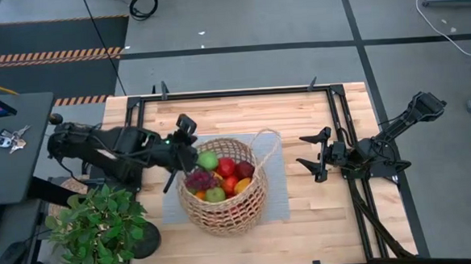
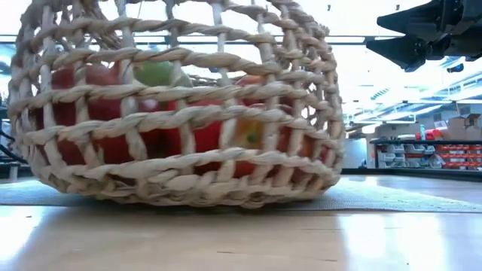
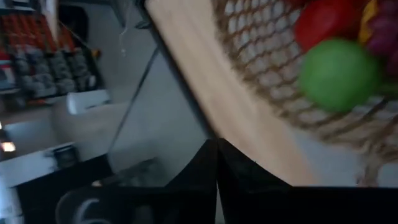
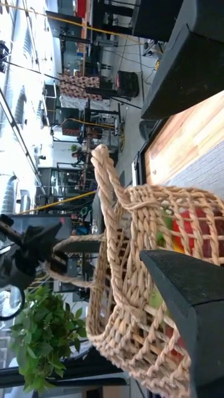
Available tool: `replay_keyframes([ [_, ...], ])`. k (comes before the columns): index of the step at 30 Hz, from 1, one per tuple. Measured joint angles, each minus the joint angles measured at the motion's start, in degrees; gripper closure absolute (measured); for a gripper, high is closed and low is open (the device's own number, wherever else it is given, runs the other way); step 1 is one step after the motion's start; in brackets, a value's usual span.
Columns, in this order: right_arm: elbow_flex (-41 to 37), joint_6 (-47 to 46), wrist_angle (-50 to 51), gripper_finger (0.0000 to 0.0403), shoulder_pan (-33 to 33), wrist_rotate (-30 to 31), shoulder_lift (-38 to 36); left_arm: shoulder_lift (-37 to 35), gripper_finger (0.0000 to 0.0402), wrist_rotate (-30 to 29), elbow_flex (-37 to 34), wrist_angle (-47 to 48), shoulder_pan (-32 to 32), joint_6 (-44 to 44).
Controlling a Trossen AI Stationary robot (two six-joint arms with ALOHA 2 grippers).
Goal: Build produce basket
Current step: Adjust the brown basket
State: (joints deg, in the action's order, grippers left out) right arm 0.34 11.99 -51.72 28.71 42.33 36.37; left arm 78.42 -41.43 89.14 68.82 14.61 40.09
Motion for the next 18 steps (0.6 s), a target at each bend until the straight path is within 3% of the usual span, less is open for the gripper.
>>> replay_keyframes([
  [18, 0.0, 0.0, 0.0, 0.0041, 0.0, 0.0, 0.0, 0.1, 0.0394, -4.9, 0.0, -14.3, -14.4, 21.8],
])
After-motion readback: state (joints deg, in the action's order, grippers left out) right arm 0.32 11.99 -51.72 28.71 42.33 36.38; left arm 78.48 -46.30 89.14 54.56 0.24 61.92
